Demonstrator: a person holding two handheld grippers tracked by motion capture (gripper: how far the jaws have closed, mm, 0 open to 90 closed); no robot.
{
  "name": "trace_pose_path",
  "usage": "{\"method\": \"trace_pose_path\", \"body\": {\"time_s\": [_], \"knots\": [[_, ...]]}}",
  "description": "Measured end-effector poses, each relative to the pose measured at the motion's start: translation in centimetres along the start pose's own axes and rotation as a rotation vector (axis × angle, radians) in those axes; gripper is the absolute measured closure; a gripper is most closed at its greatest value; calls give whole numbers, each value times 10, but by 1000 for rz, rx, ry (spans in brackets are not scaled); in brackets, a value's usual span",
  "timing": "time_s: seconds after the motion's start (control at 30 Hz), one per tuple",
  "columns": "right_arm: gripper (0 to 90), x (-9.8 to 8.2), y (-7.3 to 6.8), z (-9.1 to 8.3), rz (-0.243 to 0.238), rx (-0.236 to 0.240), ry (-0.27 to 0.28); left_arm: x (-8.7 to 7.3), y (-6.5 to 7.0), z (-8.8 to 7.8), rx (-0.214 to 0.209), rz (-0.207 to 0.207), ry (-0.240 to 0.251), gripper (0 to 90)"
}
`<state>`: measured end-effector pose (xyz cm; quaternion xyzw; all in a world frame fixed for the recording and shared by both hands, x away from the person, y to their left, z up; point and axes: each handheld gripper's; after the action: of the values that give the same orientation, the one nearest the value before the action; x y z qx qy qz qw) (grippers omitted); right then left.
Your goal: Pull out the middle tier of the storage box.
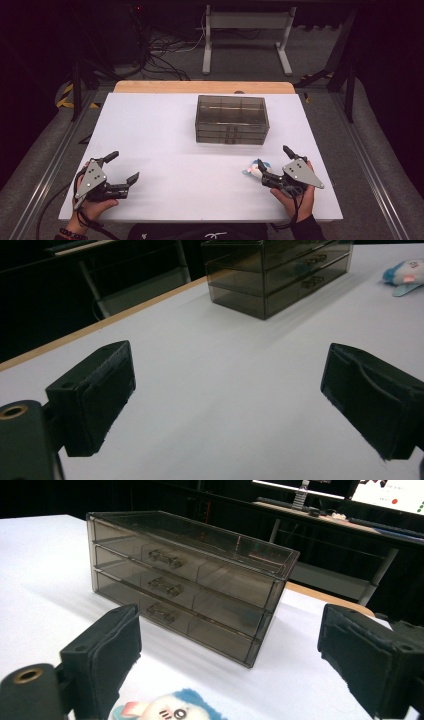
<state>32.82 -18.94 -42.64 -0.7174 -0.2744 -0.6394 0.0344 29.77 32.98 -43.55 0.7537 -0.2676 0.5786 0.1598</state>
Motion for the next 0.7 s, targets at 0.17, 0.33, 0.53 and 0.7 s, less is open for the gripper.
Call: {"method": "trace_pose_path", "body": {"time_s": [0.17,0.33,0.53,0.7], "knots": [[111,-1,0,0,9,-1,-3,0,1,3,-5,1,-16,84],[112,-4,2,0,31,-6,-6,-1,3,5,-10,11,-32,83],[115,-2,3,2,22,-19,-4,-1,3,7,-24,23,-46,79],[121,0,0,3,7,-11,-5,-1,4,9,-30,24,-50,78]]}}
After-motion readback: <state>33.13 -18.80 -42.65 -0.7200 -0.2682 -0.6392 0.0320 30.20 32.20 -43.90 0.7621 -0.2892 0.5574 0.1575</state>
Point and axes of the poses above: each handheld gripper's, and its own axes: z roughly forward along the jaws, x roughly out of its top, y roughly to its right, and after that the axes turned 7 degrees about -z, right-handed
